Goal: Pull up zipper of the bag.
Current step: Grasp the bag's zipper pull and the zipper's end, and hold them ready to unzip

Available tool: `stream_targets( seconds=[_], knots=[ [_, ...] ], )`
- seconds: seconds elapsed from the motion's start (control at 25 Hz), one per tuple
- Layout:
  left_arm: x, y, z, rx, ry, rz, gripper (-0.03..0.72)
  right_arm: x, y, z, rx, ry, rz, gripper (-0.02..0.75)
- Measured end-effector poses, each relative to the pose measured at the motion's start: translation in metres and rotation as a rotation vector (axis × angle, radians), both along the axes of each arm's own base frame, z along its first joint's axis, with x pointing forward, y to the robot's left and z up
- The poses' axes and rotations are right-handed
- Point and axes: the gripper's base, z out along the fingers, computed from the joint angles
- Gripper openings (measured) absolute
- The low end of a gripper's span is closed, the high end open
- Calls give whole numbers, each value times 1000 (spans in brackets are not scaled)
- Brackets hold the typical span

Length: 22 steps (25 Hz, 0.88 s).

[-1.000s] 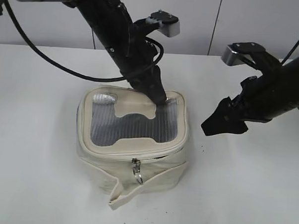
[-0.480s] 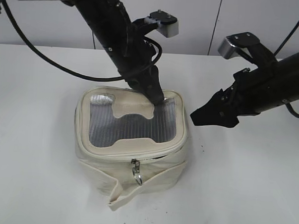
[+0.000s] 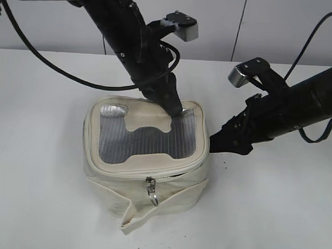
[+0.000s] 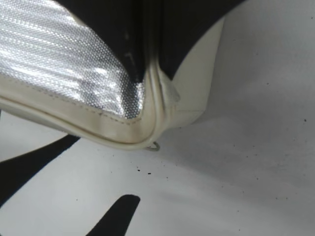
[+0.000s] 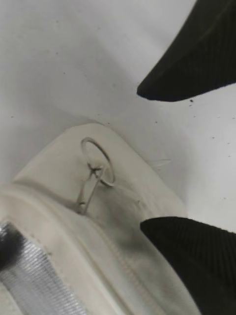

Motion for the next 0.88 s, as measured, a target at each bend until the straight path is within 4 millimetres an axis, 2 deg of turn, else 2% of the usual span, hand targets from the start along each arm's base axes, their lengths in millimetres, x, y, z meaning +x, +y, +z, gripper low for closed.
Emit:
stream_targets(
  seconds=[0.36, 0.44, 0.52, 0.6, 0.68, 0.72, 0.8, 0.88],
  knots=[
    [0, 0, 0, 0, 2, 0, 55, 16, 9, -17, 87, -76, 22, 566],
    [0, 0, 0, 1, 4, -1, 55, 23, 12, -20, 107, -82, 28, 529],
    [0, 1, 0, 3, 6, 0, 54, 28, 14, -25, 123, -74, 42, 447],
    [0, 2, 0, 4, 7, 1, 54, 31, 18, -29, 147, -56, 69, 316],
    [0, 2, -1, 6, 7, 1, 54, 29, 20, -32, 169, -32, 102, 115],
    [0, 2, -1, 6, 7, 1, 54, 27, 21, -32, 175, -21, 112, 64],
    [0, 2, 0, 7, 8, 0, 54, 25, 21, -32, 180, 9, 120, 5],
    [0, 2, 0, 7, 8, 0, 54, 23, 20, -31, 158, 48, 113, 5]
  ],
)
